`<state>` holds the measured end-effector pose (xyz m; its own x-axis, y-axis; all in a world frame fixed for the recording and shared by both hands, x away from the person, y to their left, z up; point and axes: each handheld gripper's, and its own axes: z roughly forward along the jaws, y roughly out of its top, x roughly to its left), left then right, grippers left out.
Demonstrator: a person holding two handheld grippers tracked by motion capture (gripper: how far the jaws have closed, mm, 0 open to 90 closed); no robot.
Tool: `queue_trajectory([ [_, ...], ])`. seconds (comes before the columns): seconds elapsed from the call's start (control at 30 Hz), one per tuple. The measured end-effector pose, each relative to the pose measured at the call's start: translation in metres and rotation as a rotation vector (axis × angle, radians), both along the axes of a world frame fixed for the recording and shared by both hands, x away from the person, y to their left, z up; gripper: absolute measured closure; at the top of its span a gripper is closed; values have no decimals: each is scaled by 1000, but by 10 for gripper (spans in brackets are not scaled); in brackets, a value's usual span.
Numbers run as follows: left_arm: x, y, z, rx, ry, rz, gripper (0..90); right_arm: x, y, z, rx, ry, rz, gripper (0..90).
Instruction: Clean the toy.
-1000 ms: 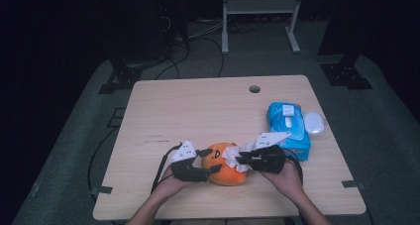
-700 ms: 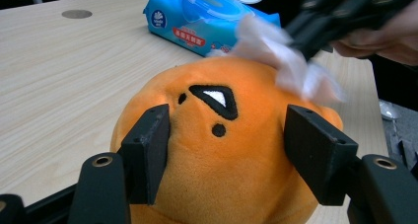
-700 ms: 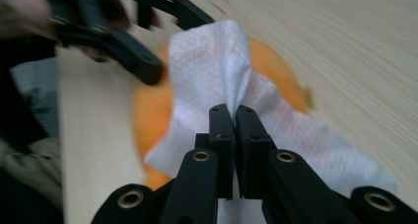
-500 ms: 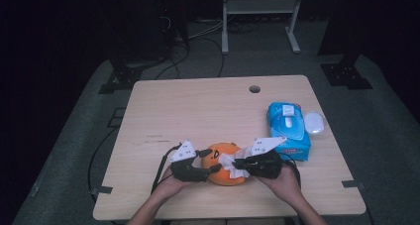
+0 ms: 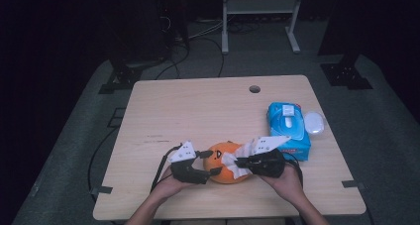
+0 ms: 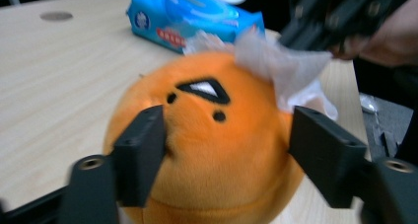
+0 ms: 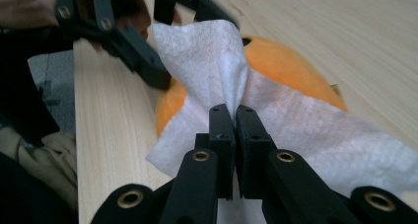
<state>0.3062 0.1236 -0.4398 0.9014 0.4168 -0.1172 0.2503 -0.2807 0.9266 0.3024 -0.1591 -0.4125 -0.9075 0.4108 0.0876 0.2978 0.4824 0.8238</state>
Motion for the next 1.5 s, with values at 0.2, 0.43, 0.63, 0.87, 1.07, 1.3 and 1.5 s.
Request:
queue_trajectory([
  [0.2,9,-3,-6,9,29,46,166,3,0,-4,12,29,35,857],
  [0.43,9,-1,-7,26,39,60,298,10,-13,-6,-2,22,-39,858],
  [0.63,10,2,-9,26,53,86,318,6,-21,-3,43,32,-47,857],
  [0.87,12,-3,-11,9,63,114,318,-4,8,-5,0,0,43,857],
  [1.07,12,0,-12,-9,70,81,300,8,-14,-7,20,27,-40,857],
  [1.3,11,-1,-12,4,63,74,296,9,-14,-8,22,16,-84,572],
  [1.5,8,-3,-12,15,47,60,297,22,-21,-18,54,145,-134,385],
])
